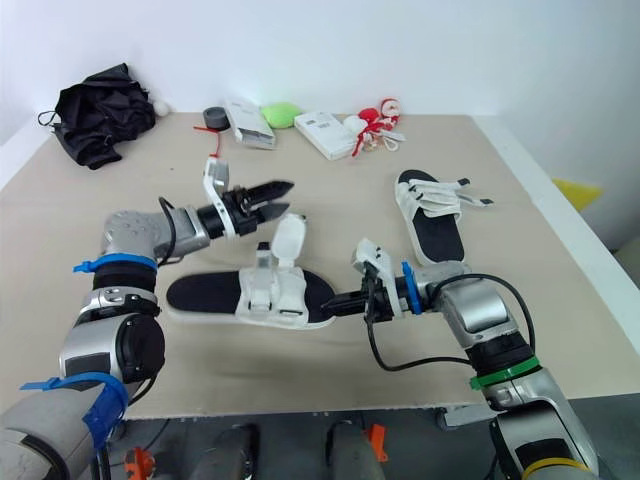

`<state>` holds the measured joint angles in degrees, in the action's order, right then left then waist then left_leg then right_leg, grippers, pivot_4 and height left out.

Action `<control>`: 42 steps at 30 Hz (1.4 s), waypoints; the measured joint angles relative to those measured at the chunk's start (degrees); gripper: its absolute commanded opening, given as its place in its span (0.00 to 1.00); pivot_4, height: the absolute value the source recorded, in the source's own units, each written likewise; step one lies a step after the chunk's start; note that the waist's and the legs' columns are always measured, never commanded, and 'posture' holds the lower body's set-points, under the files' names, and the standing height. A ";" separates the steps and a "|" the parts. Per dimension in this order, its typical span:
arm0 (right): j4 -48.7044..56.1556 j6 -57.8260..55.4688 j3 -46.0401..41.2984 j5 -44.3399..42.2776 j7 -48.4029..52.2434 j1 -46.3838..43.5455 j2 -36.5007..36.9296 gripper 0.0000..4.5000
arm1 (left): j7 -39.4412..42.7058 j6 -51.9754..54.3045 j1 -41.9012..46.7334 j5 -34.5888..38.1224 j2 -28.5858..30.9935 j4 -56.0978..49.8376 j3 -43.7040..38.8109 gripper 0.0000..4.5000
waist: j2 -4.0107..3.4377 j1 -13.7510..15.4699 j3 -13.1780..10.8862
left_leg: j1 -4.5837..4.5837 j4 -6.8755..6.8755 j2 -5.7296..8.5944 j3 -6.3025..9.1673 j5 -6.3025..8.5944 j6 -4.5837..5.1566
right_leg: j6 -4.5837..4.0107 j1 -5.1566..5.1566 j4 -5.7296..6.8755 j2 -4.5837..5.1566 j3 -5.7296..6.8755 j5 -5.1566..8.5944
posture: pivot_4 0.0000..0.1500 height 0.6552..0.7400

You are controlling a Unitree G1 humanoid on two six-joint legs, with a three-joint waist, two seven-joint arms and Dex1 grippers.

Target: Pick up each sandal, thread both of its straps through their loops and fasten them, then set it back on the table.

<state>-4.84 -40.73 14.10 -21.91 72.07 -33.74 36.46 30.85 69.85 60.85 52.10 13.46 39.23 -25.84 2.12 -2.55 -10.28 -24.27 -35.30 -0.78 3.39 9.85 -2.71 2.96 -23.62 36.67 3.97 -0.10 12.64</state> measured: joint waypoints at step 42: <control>10.63 -8.57 -5.06 -5.59 -4.66 5.93 6.27 0.00 | 19.64 6.85 -8.96 2.39 10.53 -16.15 7.32 0.72 | -0.18 1.01 -0.19 | 0.08 -0.47 0.00 0.02 0.69 -0.02 | 0.05 0.21 0.31 0.00 -0.01 0.67 | 1.00 0.98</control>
<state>5.78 -49.30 9.04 -27.51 67.41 -27.81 42.73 50.50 76.70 51.89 54.49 23.99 23.07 -18.52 1.95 -1.54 -10.48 -24.19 -35.77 -0.78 3.42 10.54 -2.73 3.00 -23.41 36.98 3.97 -0.12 13.31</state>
